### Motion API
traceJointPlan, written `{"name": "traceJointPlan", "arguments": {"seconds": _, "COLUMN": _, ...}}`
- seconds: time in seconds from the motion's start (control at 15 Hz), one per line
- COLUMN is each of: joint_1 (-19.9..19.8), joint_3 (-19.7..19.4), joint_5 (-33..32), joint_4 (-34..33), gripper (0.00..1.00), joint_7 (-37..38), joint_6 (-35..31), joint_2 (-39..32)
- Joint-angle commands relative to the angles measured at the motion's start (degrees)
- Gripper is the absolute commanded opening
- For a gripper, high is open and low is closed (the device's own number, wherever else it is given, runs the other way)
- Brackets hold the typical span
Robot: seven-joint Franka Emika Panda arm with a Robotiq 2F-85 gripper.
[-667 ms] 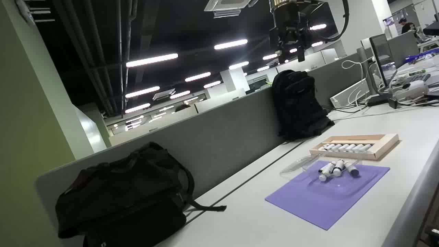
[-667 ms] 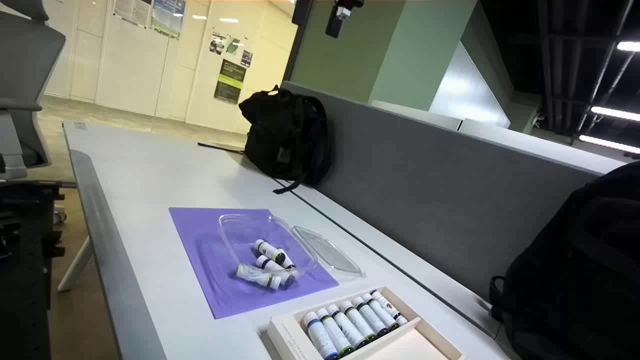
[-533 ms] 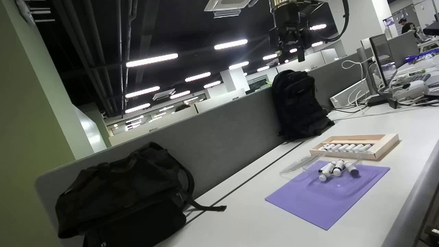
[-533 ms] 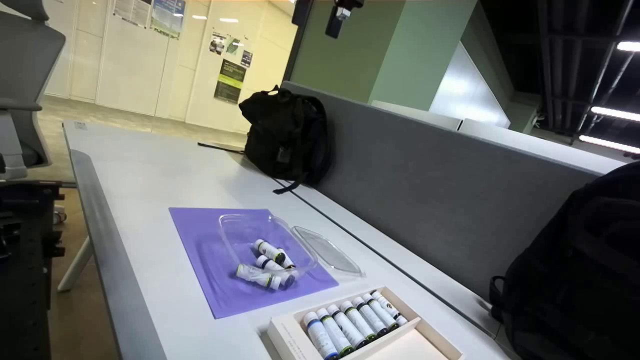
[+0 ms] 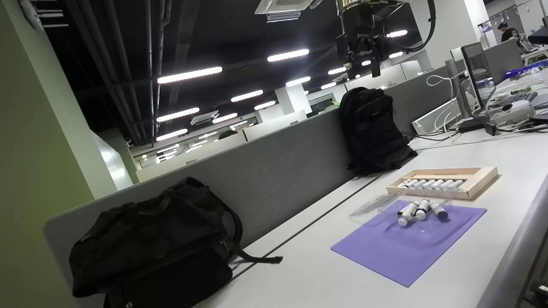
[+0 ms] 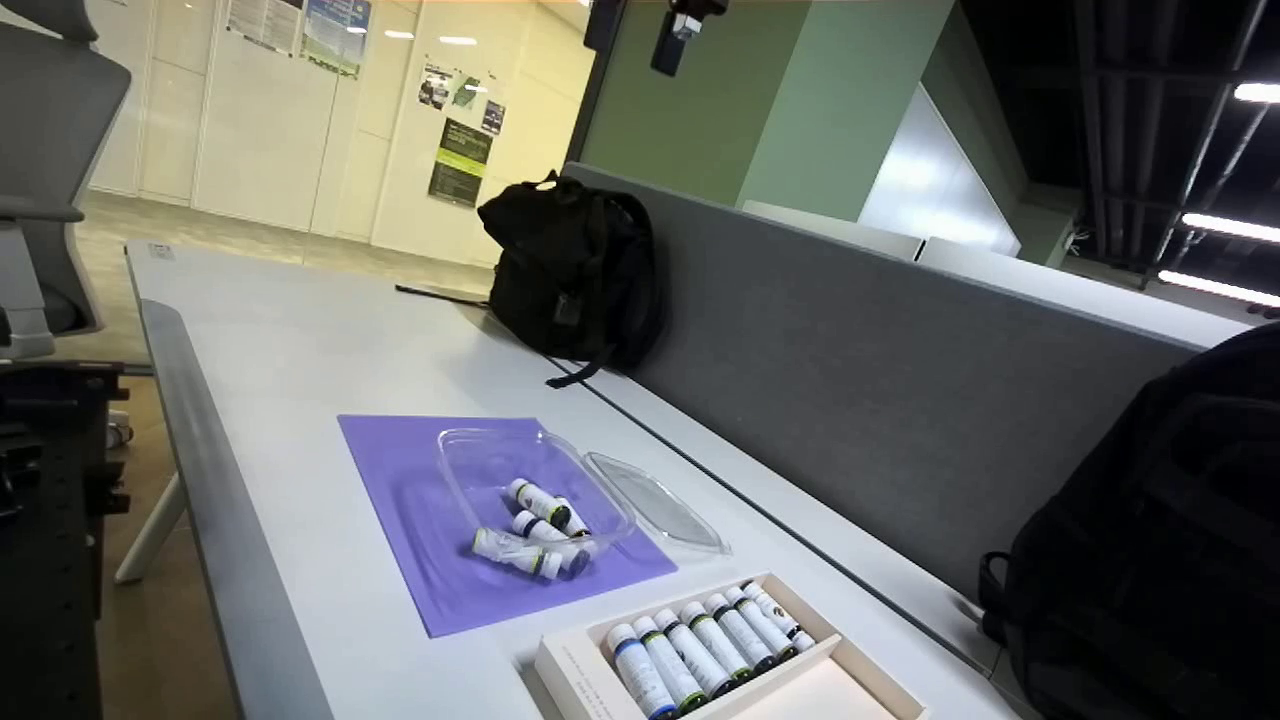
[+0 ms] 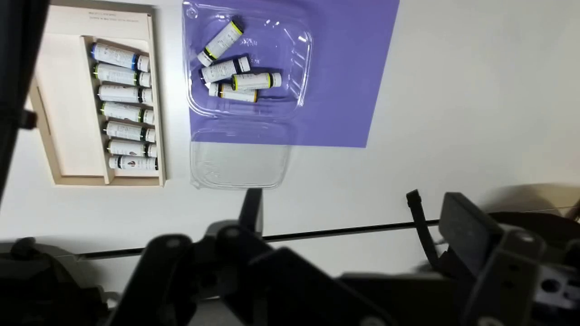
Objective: Put the white object into the tray.
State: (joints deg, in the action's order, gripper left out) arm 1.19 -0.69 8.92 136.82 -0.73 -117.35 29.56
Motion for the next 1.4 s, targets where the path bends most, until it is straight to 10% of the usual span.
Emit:
{"name": "traceJointPlan", "arguments": {"seconds": 0.0, "joint_1": 1.8, "joint_3": -0.3, "joint_5": 0.4, "joint_4": 0.7, "gripper": 1.00, "joint_7": -5.2, "joint_6": -2.8, "joint_2": -1.7}}
{"name": "traceJointPlan", "arguments": {"seconds": 0.6, "joint_1": 7.7, "joint_3": 1.5, "joint_5": -6.0, "joint_4": 6.5, "gripper": 1.00, "joint_7": -27.6, "joint_6": -14.2, "joint_2": -15.7}}
{"name": "traceJointPlan", "arguments": {"seconds": 0.87, "joint_1": 5.8, "joint_3": 2.6, "joint_5": -19.1, "joint_4": 4.2, "gripper": 1.00, "joint_7": -30.3, "joint_6": -18.9, "joint_2": -22.8}}
{"name": "traceJointPlan", "arguments": {"seconds": 1.33, "joint_1": 5.9, "joint_3": 2.7, "joint_5": -18.0, "joint_4": 4.9, "gripper": 1.00, "joint_7": -30.1, "joint_6": -19.3, "joint_2": -22.9}}
